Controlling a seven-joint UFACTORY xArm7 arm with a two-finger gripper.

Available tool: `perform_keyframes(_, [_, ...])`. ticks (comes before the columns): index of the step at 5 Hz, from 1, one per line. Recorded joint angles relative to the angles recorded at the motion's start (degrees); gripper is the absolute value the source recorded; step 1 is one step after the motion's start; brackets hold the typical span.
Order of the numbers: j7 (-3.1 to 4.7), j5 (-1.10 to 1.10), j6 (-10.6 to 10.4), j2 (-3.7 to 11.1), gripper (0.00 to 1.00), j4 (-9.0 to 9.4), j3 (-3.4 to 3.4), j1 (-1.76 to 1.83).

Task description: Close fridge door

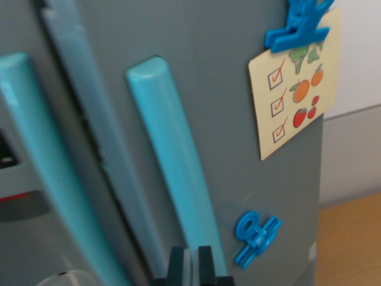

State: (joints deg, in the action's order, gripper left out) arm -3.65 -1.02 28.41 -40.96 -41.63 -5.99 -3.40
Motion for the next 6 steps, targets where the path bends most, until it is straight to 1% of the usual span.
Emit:
perform_keyframes(1, [0.0,0.0,0.0,0.0,1.0,0.0,0.0,0.0])
perform_keyframes(2, [0.0,0.0,-0.13,5.4,1.0,-3.13,-0.12,0.0])
perform_keyframes(3, [0.0,0.0,-0.13,5.4,1.0,-3.13,-0.12,0.0])
perform_keyframes(4, [0.0,0.0,-1.31,10.18,1.0,-5.77,-0.12,0.0])
perform_keyframes(5, [0.0,0.0,-1.31,10.18,1.0,-5.77,-0.12,0.0])
perform_keyframes(6, [0.0,0.0,-1.44,14.08,1.0,-8.32,-0.11,0.0])
